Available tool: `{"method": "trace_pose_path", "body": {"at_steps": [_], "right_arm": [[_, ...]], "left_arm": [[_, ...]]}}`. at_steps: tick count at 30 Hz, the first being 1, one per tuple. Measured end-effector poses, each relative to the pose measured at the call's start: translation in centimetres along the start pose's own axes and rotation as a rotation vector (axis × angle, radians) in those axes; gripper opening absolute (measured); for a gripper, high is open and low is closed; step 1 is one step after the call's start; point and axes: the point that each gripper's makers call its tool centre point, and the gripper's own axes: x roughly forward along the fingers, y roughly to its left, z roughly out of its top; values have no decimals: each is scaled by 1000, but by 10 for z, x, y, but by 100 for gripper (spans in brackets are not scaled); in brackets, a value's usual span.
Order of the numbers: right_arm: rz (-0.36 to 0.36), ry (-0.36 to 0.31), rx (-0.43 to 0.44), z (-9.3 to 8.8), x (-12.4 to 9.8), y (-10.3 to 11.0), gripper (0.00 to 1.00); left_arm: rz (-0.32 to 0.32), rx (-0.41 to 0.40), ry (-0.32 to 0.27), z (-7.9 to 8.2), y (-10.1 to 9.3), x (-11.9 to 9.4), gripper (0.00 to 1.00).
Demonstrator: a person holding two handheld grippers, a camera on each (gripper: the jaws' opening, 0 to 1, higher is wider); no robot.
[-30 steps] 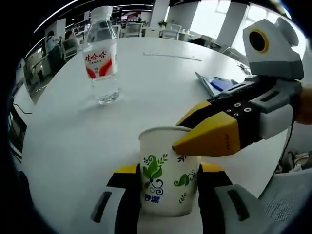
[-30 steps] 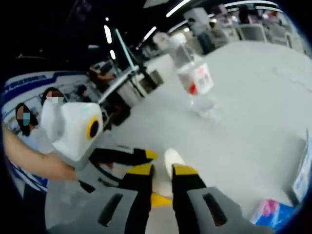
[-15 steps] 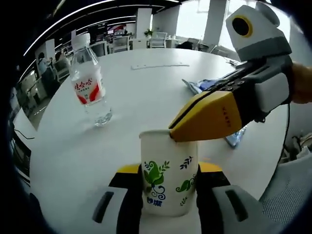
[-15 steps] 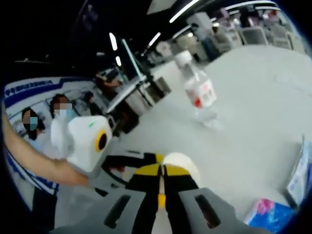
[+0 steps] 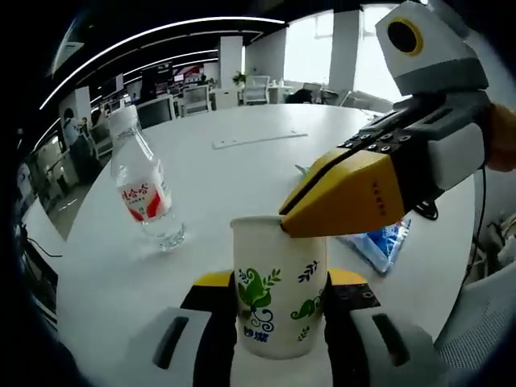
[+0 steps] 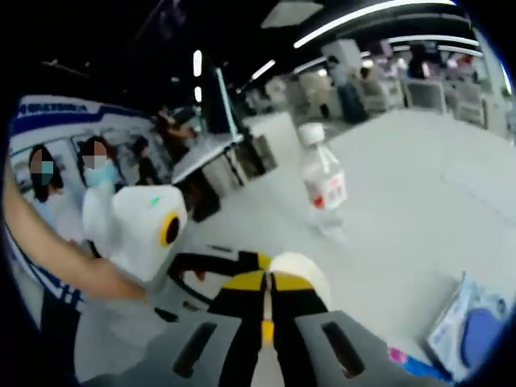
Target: Arrange the tabletop items into an orderly group along one side of the table until the central work area is clear of visible clutter.
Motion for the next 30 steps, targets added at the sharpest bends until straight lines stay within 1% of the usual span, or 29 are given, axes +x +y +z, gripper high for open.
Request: {"method": "trace_pose_path", "body": {"at_steps": [3, 5, 6, 7, 9, 11, 12, 14, 17, 21, 24, 28, 30], "right_arm": [[-24, -5, -43, 6, -4, -4, 0], [-29, 0, -73, 7, -5, -4, 0], [-38, 1, -127, 10, -6, -5, 0], [-43, 1, -157, 11, -6, -5, 0], [-41, 5, -182, 12, -5, -1, 0], [-42, 11, -254, 14, -4, 0, 0], [-41, 14, -266, 14, -3, 1, 0], [-53, 11, -277, 15, -2, 1, 0], [-57, 0, -268, 19, -1, -4, 0], [-72, -7, -291, 23, -2, -9, 0], [-91, -12, -326, 27, -3, -15, 0], [-99, -27, -314, 32, -3, -23, 0], [-106, -24, -313, 32, -2, -27, 0]], "left_arm": [[-2, 7, -30, 10, 0, 4, 40], [-3, 16, -36, 14, -1, 7, 40], [-2, 19, -42, 16, -1, 8, 40], [-2, 19, -51, 19, 0, 10, 40], [4, 31, -66, 25, 1, 12, 40], [12, 44, -89, 31, 3, 13, 40], [15, 49, -98, 34, 4, 13, 39], [23, 54, -111, 37, 6, 16, 39], [33, 63, -126, 43, 9, 18, 39], [39, 68, -142, 50, 12, 23, 39], [42, 59, -153, 56, 13, 28, 39], [52, 53, -176, 65, 16, 33, 39], [53, 53, -178, 67, 17, 37, 39]]}}
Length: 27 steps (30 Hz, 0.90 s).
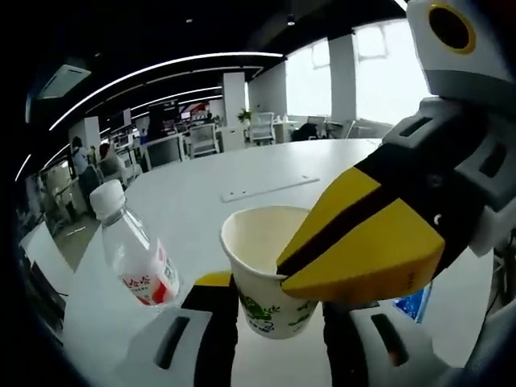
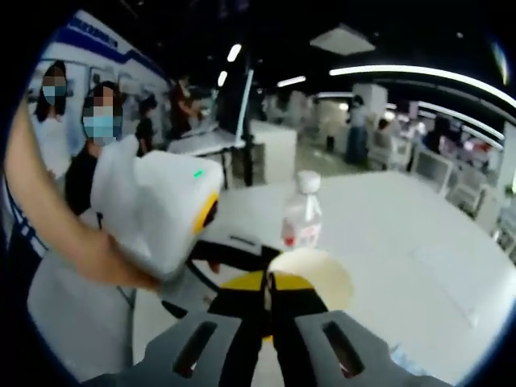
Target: Arrange the tabletop items into an orderly group along one side of the table until the central work area is clear of visible clutter.
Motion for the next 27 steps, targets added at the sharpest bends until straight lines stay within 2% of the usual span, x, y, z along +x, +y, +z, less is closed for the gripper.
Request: {"method": "trace_pose_path", "body": {"at_steps": [17, 27], "right_arm": [[-6, 1, 23, -4, 22, -21, 0], [-8, 17, 49, -14, 38, -36, 0]], "left_arm": [[57, -51, -2, 0, 20, 25, 39], [106, -90, 27, -11, 32, 42, 39]]}}
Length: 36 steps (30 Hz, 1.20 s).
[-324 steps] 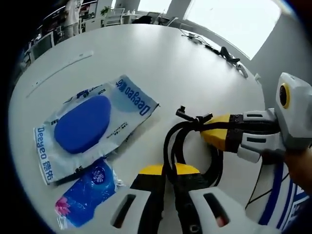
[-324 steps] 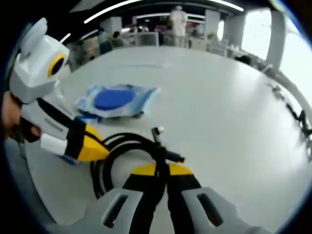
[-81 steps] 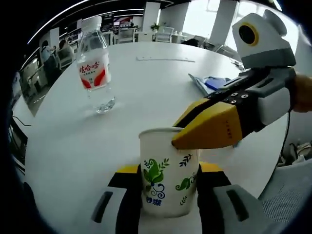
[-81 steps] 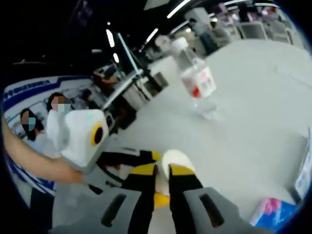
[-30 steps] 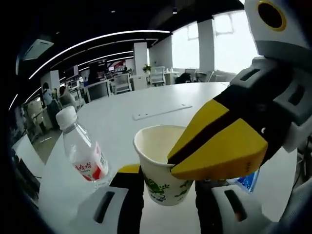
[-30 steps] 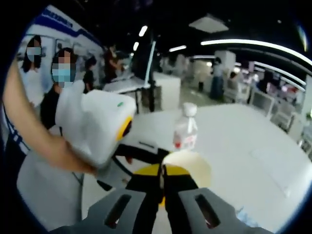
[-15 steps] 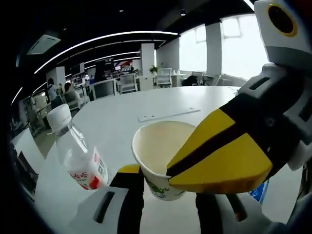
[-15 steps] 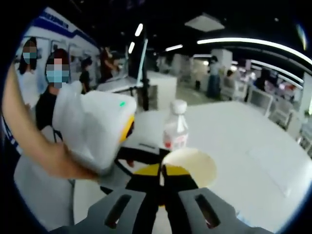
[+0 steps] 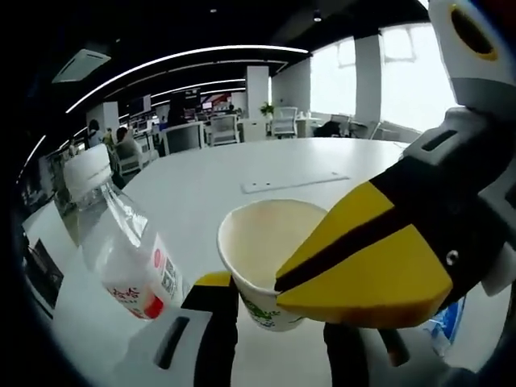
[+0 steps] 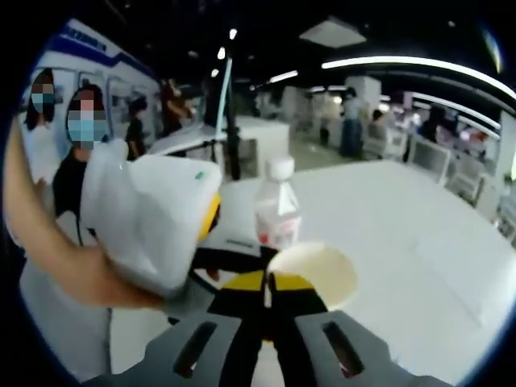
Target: Arrange the tabletop items into an orderly group along one side of the table until the central work area is clear of visible clutter.
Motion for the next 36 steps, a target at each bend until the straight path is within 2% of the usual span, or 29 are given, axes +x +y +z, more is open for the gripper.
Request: {"method": "trace_pose_path", "body": {"at_steps": [18, 36], "right_arm": [[15, 13, 38, -11, 15, -9, 0], [42, 32, 67, -22, 23, -3, 0]], "left_arm": [[36, -25, 16, -11, 10, 13, 40], [58, -64, 23, -28, 13, 17, 40]]}}
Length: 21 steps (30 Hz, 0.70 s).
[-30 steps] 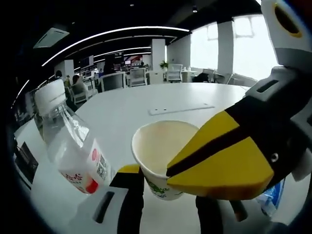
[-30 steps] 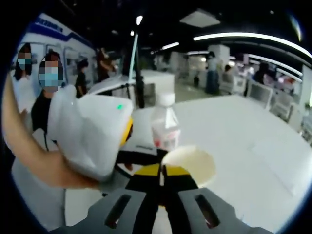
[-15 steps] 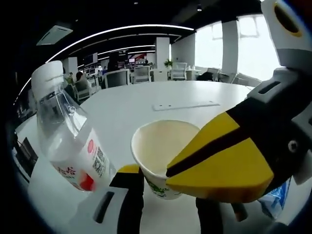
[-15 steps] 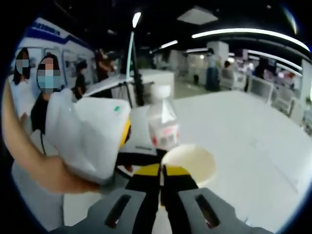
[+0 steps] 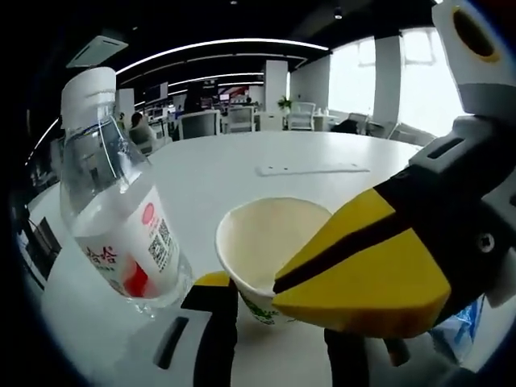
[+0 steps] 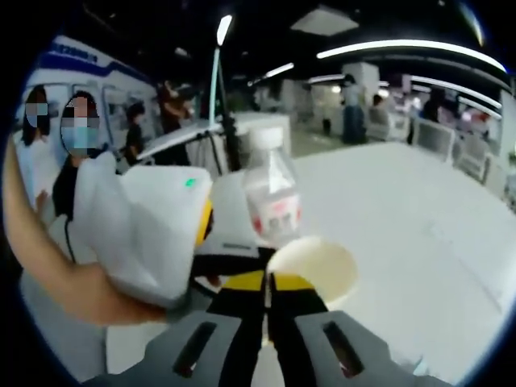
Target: Arrange the tabletop items into an orderly group along one side of the table until the central work area is clear of visible clutter.
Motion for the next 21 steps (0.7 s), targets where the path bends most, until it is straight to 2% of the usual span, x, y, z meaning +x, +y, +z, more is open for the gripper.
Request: {"method": "trace_pose_path", "body": {"at_steps": [7, 17, 21], "right_arm": [[4, 1, 10, -4, 1, 0, 0], [-1, -16, 46, -1, 2, -2, 0], [-6, -22, 4, 0, 3, -2, 0]], "left_arm": [[-1, 16, -1, -1, -2, 1, 40], [9, -1, -3, -1, 2, 3, 42], [10, -6, 6, -3, 2, 1, 42]]}}
